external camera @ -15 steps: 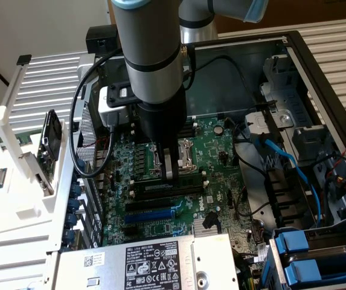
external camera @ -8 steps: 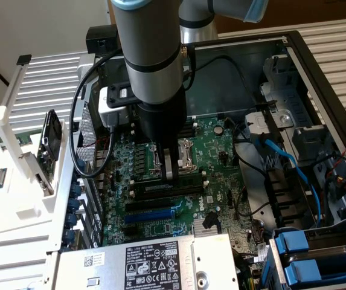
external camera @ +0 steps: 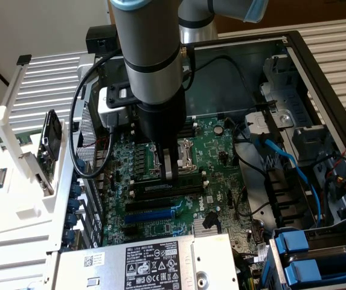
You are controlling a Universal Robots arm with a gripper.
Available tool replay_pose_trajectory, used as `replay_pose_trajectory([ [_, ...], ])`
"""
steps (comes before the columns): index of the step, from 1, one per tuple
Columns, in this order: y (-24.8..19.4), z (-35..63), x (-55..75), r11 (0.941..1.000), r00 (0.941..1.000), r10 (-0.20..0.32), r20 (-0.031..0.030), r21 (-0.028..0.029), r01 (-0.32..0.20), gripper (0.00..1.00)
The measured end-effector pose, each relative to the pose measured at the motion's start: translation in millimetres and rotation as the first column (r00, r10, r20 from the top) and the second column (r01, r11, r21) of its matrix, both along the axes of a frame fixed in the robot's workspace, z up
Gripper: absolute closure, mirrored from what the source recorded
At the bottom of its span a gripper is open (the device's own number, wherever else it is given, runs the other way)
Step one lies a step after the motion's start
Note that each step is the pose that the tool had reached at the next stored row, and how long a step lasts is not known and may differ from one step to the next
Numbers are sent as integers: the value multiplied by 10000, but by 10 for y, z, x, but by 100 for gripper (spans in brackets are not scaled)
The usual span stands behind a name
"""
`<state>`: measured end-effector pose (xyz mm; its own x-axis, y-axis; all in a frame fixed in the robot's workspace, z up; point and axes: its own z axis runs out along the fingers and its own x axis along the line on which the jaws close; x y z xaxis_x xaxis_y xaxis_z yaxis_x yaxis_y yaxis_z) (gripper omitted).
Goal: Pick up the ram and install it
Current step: 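Insert the ram into the slot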
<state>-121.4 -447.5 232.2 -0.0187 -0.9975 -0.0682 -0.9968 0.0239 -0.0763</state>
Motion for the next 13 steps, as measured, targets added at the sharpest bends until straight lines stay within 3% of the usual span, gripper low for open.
replay_pose_trajectory([
  [13,0,-7,-3,10000,10000,22,-4,13,-22,88],
])
